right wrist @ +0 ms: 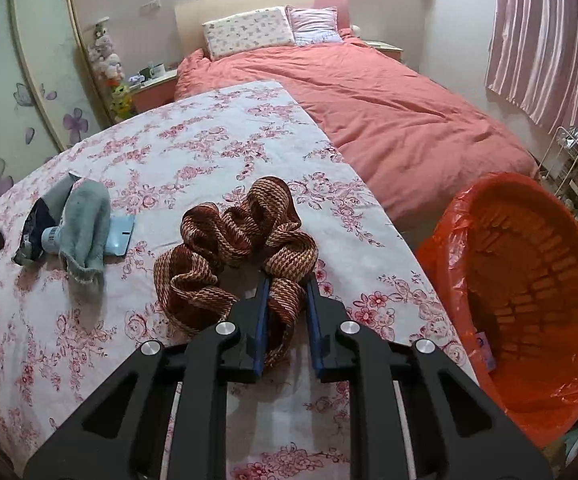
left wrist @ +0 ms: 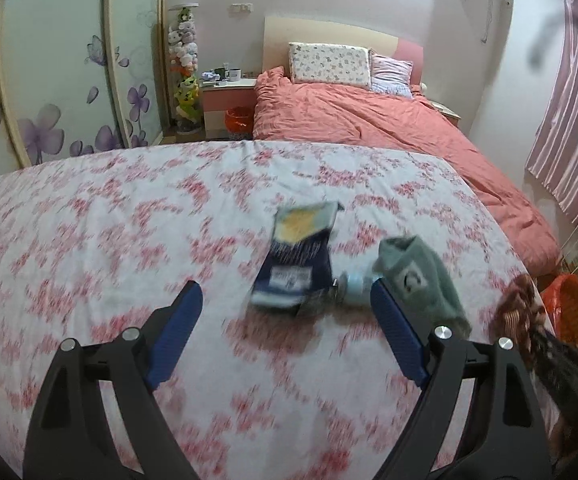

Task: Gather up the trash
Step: 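Grasp the brown plaid scrunchie with the right tool, then grasp the blue snack bag with the left tool while the right holds the scrunchie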

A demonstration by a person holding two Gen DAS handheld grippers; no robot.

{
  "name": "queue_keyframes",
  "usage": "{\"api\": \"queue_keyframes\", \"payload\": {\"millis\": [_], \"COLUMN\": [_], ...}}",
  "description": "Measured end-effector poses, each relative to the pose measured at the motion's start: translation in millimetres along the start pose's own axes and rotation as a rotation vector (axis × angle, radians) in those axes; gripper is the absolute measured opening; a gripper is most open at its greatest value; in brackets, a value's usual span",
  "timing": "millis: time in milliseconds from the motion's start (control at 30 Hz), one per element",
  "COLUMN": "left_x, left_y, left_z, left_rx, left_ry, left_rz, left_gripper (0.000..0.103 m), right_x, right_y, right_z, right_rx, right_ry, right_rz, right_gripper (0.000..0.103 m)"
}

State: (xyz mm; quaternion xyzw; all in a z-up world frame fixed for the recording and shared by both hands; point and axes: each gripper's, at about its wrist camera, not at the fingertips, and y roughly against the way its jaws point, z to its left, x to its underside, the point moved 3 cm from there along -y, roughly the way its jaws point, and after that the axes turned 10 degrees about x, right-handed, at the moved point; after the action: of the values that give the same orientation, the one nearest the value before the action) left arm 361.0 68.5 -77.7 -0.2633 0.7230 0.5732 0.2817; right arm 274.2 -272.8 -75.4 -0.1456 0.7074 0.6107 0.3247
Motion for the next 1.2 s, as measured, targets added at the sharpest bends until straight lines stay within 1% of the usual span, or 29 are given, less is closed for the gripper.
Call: {"api": "queue_keyframes", "payload": {"millis": [100, 200, 333, 433, 567, 667, 700, 767, 833, 967, 1067, 1200], "left_x": [-13, -18, -20, -17, -12, -11, -11, -10, -10, -10, -10, -7], "left_y": [-21, -42, -58, -67, -74, -74, -74, -73, -69, -54, -40, -19], "left_z": [-4, -2, 7, 12, 15, 15, 14, 12, 10, 14, 18, 24], "left_rx": [-0.021, -0.052, -0.071, -0.06, -0.038, -0.012, -0.005, -0.013, -0.018, -0.023, -0.033, -0.029], "left_ry": [-0.025, -0.033, -0.025, -0.01, -0.002, 0.014, 0.013, 0.001, -0.012, -0.024, -0.028, -0.021], "left_rz": [0.023, 0.06, 0.098, 0.131, 0.159, 0.154, 0.153, 0.149, 0.139, 0.121, 0.101, 0.08], "left_gripper": [0.084, 0.083, 0.075, 0.069, 0.065, 0.058, 0.051, 0.047, 0.04, 0.035, 0.035, 0.035], "right_x": [0, -1, 0, 0, 0, 0, 1, 1, 1, 2, 3, 3], "right_y": [-2, -3, -3, -3, -3, -3, -3, -3, -4, 0, 8, 24], "right_z": [-3, -5, -5, -5, -5, -5, -5, -5, -6, -9, -16, -18], "right_rx": [-0.018, -0.027, -0.022, -0.023, -0.022, -0.022, -0.022, -0.028, -0.05, -0.069, -0.106, -0.11], "right_ry": [-0.013, -0.02, -0.013, -0.014, -0.013, -0.013, -0.013, -0.016, -0.026, -0.028, -0.068, -0.065], "right_rz": [0.006, 0.008, 0.007, 0.007, 0.007, 0.007, 0.007, 0.008, 0.008, 0.003, 0.012, -0.018], "right_gripper": [0.018, 0.018, 0.018, 0.018, 0.019, 0.019, 0.019, 0.019, 0.018, 0.017, 0.016, 0.015]}}
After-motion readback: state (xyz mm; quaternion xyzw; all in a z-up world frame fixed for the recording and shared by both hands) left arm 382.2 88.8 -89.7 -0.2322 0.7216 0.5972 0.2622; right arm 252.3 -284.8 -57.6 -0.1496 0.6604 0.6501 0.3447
